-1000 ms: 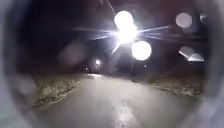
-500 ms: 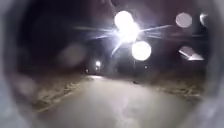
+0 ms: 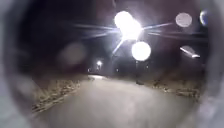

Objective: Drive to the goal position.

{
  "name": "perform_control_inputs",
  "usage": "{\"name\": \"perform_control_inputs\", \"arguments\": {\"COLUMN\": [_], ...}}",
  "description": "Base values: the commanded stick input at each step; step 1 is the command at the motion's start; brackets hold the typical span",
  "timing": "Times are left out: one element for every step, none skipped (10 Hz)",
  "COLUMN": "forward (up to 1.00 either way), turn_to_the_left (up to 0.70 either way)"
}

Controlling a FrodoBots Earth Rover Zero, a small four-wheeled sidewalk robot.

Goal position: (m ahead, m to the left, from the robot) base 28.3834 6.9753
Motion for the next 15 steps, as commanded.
{"name": "perform_control_inputs", "arguments": {"forward": [0.85,0.85,0.85,0.85,0.85,0.85,0.85,0.85,0.85,0.85,0.85,0.85,0.85,0.85,0.85], "turn_to_the_left": [0.03,0.03,0.03,0.03,0.03,0.03,0.03,0.03,0.03,0.03,0.05,0.11,0.10,0.08,0.05]}}
